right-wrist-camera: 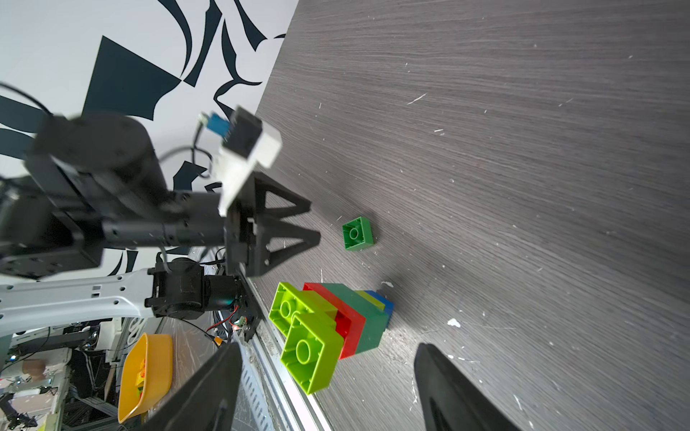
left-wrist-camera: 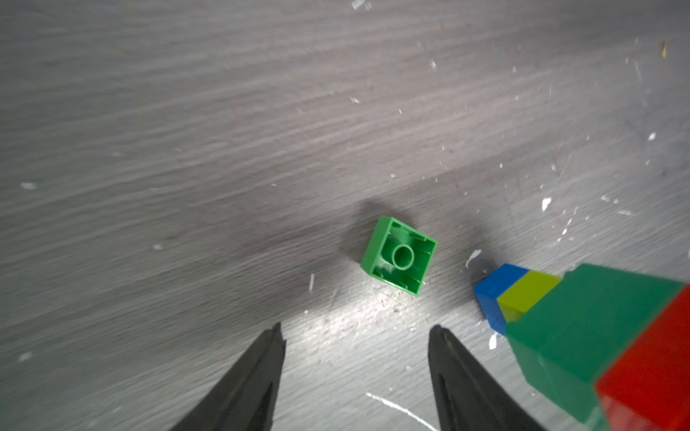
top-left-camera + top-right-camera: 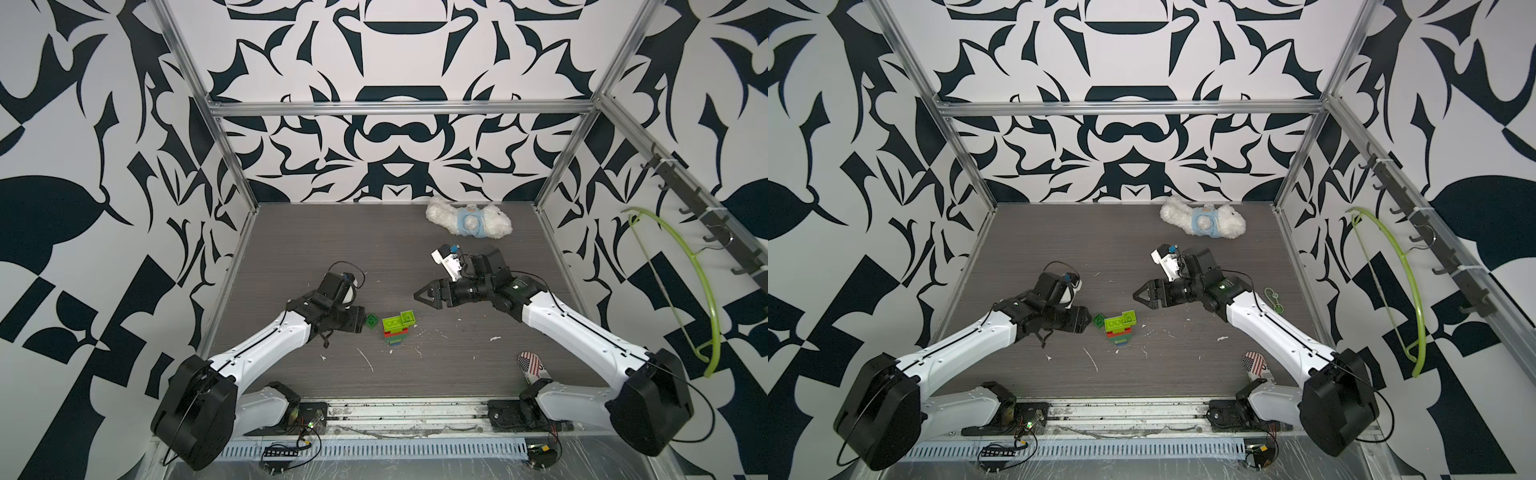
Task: Assemble a carrot with lego
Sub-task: Pick up the lego brick from the center of the board.
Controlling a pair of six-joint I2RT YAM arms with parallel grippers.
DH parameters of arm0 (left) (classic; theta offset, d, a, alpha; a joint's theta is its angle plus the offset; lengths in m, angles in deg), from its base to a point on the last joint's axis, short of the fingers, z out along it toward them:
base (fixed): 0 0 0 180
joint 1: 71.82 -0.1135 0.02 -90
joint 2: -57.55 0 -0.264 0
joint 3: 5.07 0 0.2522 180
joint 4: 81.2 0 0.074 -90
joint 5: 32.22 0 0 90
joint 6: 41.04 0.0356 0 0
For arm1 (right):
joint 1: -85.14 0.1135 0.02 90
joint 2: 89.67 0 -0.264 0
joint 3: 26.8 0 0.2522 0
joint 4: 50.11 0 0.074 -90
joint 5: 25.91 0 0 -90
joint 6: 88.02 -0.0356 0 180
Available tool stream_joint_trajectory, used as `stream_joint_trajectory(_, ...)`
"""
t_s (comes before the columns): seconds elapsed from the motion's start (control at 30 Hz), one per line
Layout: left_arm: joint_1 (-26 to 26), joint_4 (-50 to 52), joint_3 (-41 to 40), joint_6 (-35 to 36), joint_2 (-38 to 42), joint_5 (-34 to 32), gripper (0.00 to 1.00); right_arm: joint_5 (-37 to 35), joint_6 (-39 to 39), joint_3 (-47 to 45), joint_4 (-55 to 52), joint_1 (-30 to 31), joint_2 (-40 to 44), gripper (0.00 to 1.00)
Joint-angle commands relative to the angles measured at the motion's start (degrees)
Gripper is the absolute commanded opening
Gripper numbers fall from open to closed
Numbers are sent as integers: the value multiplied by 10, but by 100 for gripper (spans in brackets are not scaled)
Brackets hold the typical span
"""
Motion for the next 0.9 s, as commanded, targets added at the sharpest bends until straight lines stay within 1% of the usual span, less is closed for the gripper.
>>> stream_joint_trajectory(0.0,12,-107,-19,8,-10,-27,70,19,19,2,11,-5,-2,78)
stream_joint_trajectory(0.03,22,-124,-28,14,-13,-39,70,21,19,0,13,-6,-4,78)
stream_joint_trajectory(0.13,33,-165,-46,30,-17,-46,71,30,17,-9,23,-9,-8,77)
stream_joint_trajectory(0.17,35,-181,-52,42,-17,-43,72,32,17,-12,27,-9,-10,78)
stream_joint_trajectory(0.3,43,-243,-80,45,-34,-36,73,41,13,-23,41,-12,-12,77)
stream_joint_trajectory(0.43,65,-258,-85,47,-56,-65,73,46,12,-27,44,-12,-13,77)
stream_joint_trajectory(0.53,65,-260,-83,49,-66,-59,73,49,11,-30,48,-13,-12,77)
stream_joint_trajectory(0.57,66,-258,-80,52,-72,-51,72,50,12,-31,49,-13,-12,77)
stream_joint_trajectory(0.63,69,-249,-72,54,-82,-54,71,51,11,-32,50,-13,-12,77)
stream_joint_trajectory(0.77,72,-243,-68,52,-90,-58,66,52,8,-38,51,-13,-6,76)
stream_joint_trajectory(0.87,72,-239,-62,54,-94,-64,59,52,7,-41,49,-13,0,76)
